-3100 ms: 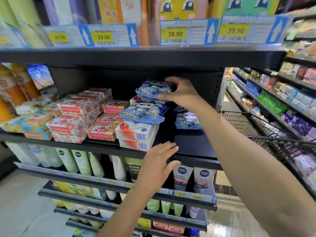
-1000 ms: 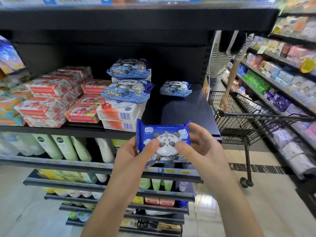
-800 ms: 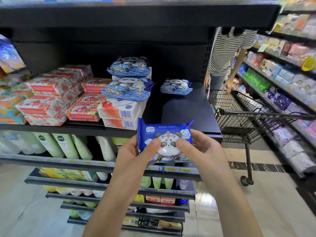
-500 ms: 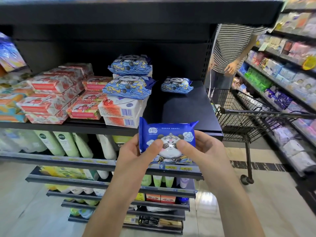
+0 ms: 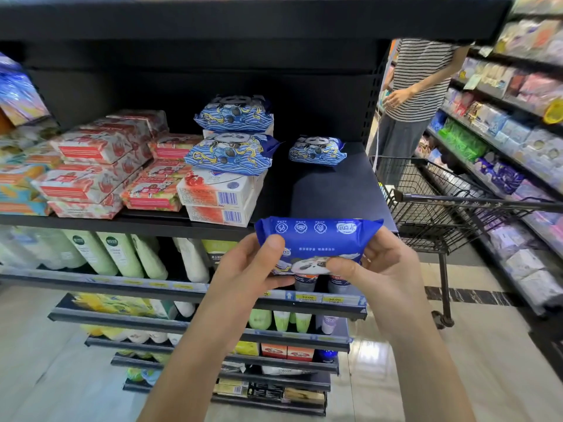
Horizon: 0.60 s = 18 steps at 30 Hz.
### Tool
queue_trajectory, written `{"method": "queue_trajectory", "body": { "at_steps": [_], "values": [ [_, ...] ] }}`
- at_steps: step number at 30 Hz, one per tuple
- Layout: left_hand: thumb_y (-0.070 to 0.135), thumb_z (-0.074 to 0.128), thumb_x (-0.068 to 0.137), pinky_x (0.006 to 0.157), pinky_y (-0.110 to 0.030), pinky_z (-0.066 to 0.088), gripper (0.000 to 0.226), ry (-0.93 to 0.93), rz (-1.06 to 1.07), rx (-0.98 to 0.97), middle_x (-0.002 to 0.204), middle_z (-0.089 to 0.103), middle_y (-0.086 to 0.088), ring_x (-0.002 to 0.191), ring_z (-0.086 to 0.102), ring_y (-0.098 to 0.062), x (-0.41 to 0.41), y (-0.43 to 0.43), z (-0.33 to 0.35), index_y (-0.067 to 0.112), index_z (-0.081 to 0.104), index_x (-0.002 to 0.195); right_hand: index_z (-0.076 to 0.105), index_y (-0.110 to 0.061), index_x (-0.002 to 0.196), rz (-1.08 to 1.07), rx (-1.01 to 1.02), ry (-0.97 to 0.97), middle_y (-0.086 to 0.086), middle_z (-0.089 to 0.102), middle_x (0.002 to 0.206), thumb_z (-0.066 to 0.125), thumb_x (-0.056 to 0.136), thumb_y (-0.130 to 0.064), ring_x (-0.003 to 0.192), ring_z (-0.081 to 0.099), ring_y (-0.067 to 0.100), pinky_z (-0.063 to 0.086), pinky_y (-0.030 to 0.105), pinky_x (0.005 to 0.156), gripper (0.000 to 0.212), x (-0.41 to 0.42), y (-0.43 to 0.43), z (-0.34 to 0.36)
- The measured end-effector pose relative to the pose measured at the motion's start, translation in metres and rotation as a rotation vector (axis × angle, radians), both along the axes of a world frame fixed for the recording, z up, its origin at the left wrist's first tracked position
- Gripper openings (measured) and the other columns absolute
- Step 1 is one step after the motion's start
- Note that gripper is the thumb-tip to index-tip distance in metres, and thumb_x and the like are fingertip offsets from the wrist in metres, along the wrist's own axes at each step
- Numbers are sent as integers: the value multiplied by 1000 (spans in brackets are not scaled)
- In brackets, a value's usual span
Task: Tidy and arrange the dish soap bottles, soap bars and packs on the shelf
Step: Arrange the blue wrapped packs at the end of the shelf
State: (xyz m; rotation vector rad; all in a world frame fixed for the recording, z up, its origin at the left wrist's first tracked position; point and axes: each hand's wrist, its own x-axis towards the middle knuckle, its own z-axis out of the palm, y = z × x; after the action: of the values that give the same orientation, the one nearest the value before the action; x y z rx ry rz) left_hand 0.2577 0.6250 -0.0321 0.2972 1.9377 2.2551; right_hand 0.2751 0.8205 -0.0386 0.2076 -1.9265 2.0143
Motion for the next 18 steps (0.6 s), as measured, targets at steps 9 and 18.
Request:
{"method": "queue_trajectory", "body": {
  "at_steps": [9, 18],
  "values": [
    [43, 72, 83, 101, -45, 55, 51, 30, 52, -2, 117, 75, -11, 114, 70, -29, -3, 5, -4, 9, 69, 120, 62, -23, 131, 108, -35, -59, -5, 73, 121, 84, 73, -17, 118, 65, 15, 55, 26, 91, 62, 3, -1, -4],
    [48, 78, 67, 95, -33, 57, 56, 59, 101, -15, 112, 77, -4, 109, 71, -23, -1, 7, -9, 31, 71, 120, 60, -27, 128, 43, -130, -258, 3, 76, 110, 80, 64, -50, 94, 74, 27, 59, 44, 77, 71, 8, -13, -1]
  ]
}}
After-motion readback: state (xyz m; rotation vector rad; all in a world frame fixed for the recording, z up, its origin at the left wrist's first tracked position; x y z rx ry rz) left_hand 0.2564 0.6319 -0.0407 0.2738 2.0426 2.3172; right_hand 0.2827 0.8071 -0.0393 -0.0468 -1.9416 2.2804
